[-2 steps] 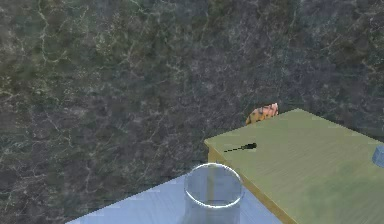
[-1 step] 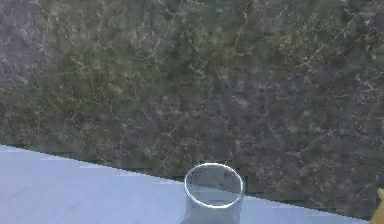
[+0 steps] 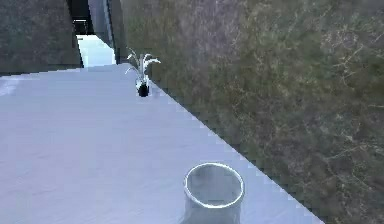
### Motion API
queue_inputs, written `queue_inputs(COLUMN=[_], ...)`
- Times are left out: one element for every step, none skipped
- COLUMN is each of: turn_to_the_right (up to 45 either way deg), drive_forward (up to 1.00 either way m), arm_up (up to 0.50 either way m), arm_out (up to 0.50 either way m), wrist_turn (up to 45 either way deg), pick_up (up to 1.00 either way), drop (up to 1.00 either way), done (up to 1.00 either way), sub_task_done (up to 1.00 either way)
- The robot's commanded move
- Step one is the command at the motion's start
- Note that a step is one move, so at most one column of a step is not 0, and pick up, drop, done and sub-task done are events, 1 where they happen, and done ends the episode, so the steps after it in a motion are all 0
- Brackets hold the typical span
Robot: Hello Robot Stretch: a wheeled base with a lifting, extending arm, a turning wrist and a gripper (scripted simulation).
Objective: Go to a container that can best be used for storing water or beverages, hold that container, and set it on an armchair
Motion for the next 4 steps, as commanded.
queue_inputs(turn_to_the_right=[-24.0, 0.0, 0.0, -3.0], drive_forward=[0.00, 1.00, 1.00, 0.00], arm_up=[0.00, 0.00, 0.00, 0.00], arm_out=[0.00, 0.00, 0.00, 0.00], wrist_turn=[0.0, 0.0, 0.0, 0.0], pick_up=[0.00, 0.00, 0.00, 0.00], drop=[0.00, 0.00, 0.00, 0.00], done=[0.00, 0.00, 0.00, 0.00], sub_task_done=[0.00, 0.00, 0.00, 0.00])
